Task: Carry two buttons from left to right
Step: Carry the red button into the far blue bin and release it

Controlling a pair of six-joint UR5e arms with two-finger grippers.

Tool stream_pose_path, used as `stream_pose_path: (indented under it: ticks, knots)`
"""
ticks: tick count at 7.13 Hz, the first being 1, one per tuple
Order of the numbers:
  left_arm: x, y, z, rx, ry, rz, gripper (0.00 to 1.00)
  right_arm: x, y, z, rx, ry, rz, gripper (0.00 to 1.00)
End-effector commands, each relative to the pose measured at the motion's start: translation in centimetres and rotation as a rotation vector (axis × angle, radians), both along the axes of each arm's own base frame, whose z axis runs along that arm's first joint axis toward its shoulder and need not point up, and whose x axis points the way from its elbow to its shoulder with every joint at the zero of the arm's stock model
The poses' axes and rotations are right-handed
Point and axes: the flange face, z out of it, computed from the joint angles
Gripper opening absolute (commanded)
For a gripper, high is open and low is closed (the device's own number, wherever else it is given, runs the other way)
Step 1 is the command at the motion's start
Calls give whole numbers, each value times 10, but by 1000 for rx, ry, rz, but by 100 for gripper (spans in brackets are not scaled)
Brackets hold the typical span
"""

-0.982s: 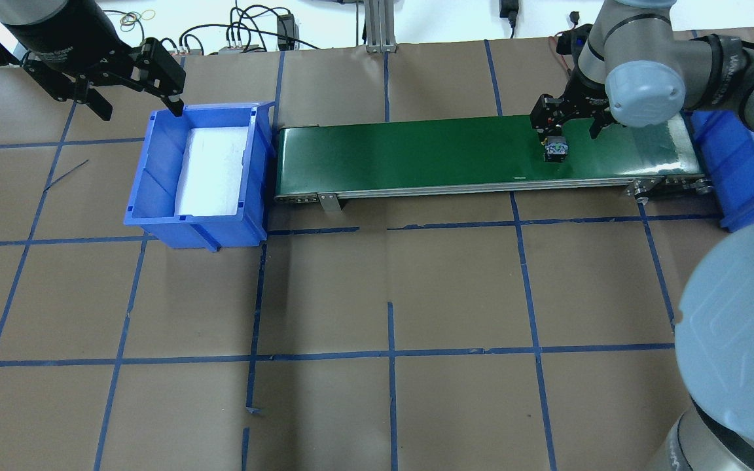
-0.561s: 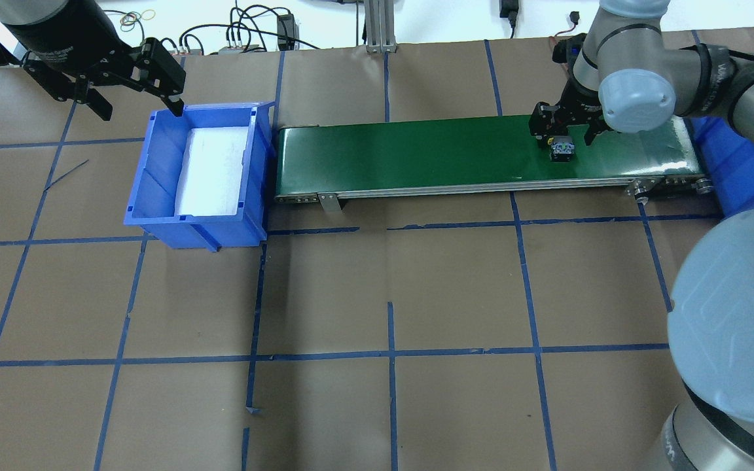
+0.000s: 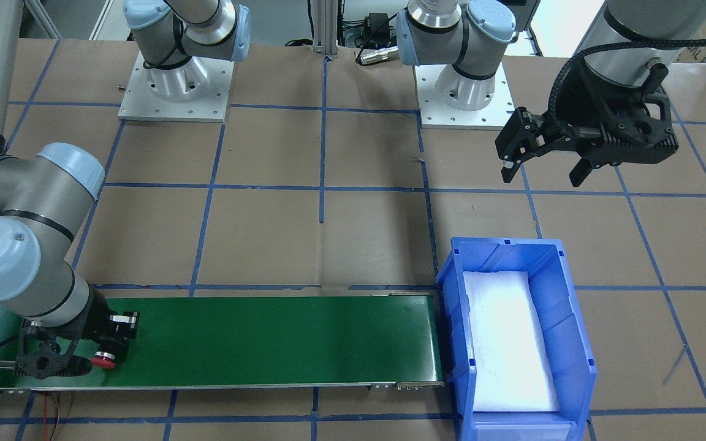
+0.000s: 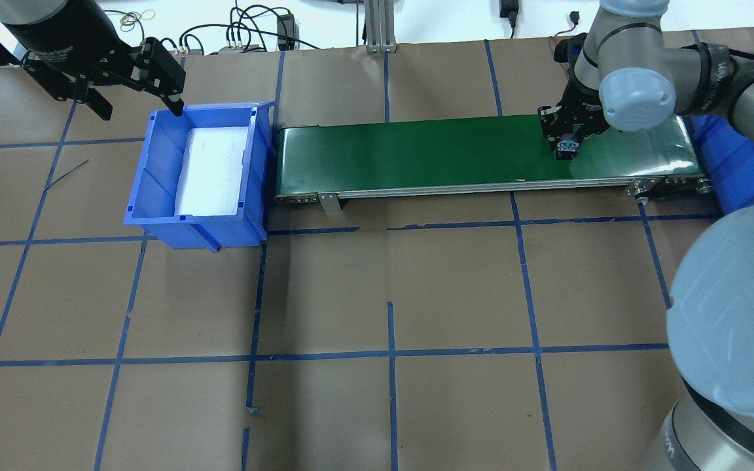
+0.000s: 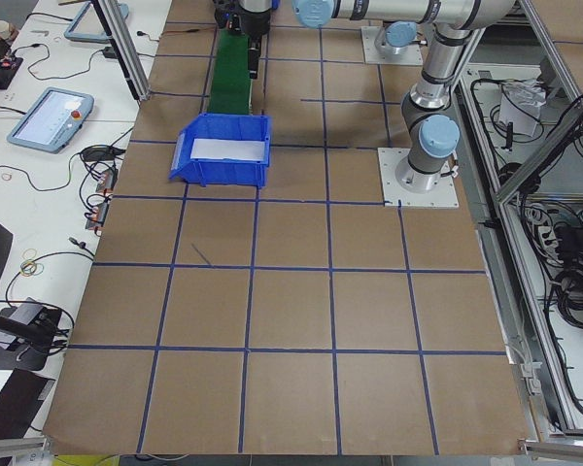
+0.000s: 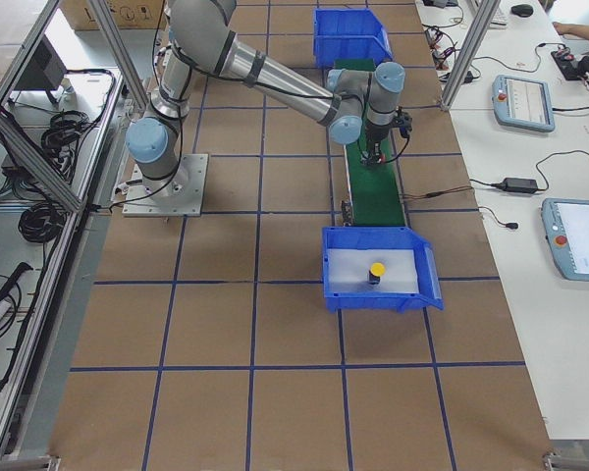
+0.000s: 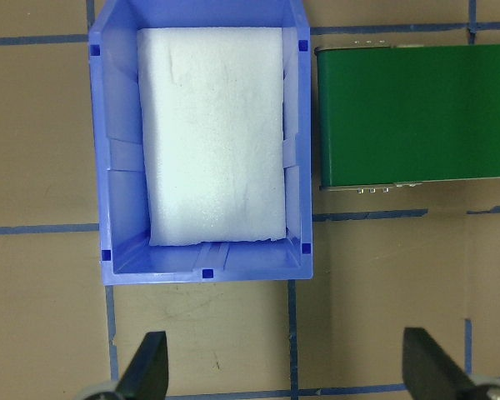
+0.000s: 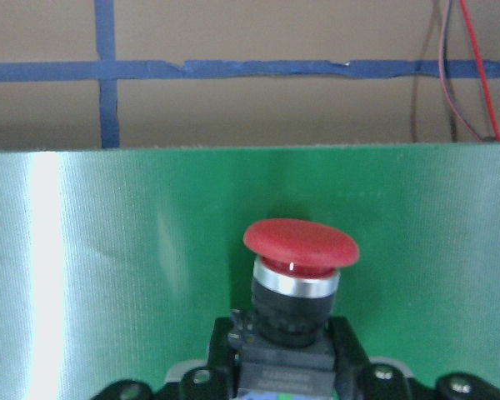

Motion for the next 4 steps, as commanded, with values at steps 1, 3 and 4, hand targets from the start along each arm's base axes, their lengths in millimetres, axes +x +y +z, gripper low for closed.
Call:
stream_pose_path:
  ticks: [1,3,4]
  knots:
    - [0,0,0,0,0,0,100,-33,-13,35,-58,58,-35,21]
    - [0,0,0,0,0,0,100,-173,0,76,-109,76,-144,20]
    - [0,0,0,-2,0,0,100,-230,12,82,-112,89,-163,20]
